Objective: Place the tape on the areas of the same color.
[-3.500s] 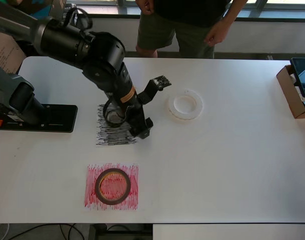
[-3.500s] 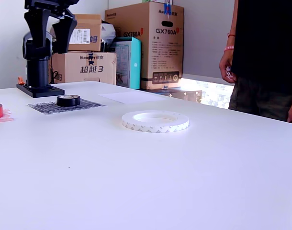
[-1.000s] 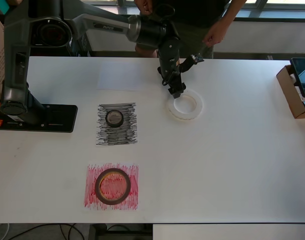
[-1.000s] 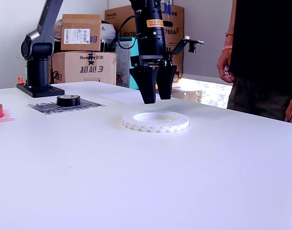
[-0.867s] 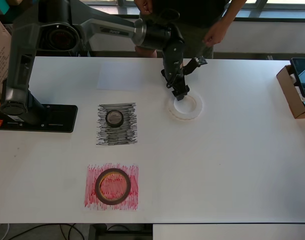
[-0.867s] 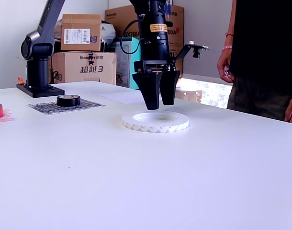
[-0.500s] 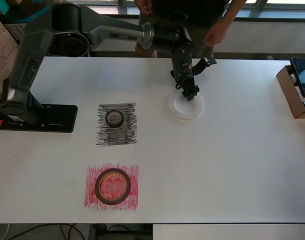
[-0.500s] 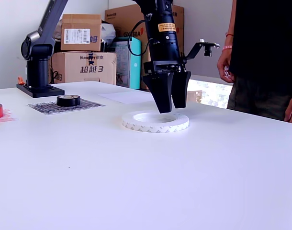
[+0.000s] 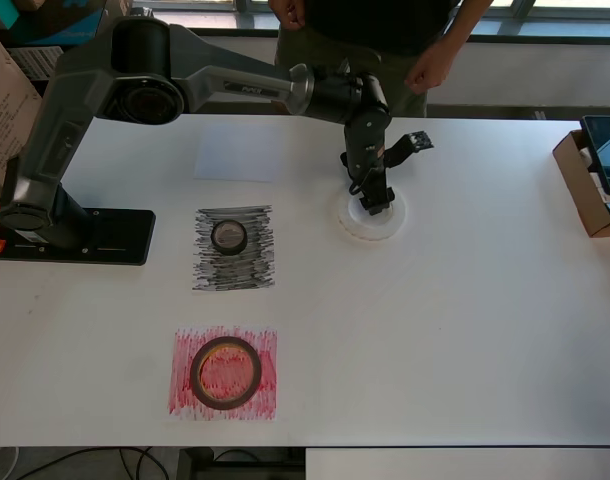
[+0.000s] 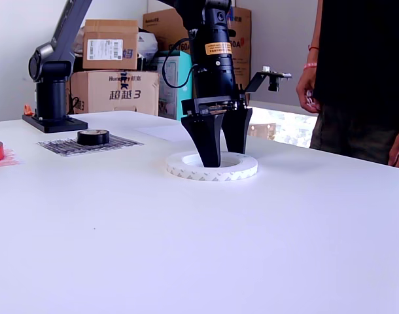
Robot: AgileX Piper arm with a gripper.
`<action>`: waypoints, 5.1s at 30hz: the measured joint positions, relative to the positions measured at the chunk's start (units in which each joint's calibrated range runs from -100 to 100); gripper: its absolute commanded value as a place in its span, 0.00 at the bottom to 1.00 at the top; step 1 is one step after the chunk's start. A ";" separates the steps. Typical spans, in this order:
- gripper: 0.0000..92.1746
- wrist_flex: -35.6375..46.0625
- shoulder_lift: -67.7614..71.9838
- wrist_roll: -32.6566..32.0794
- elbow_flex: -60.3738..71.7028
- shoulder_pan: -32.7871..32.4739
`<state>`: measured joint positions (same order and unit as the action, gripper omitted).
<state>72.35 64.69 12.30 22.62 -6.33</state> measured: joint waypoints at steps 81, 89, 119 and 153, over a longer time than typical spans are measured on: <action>0.00 4.03 -33.78 -4.22 -35.29 -25.84; 0.00 -1.31 -41.12 -4.22 -45.81 -29.20; 0.39 -5.13 -36.78 -4.22 -52.70 -27.65; 0.90 2.95 -46.09 -3.35 -36.82 -24.50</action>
<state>75.30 18.61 8.95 -14.20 -30.83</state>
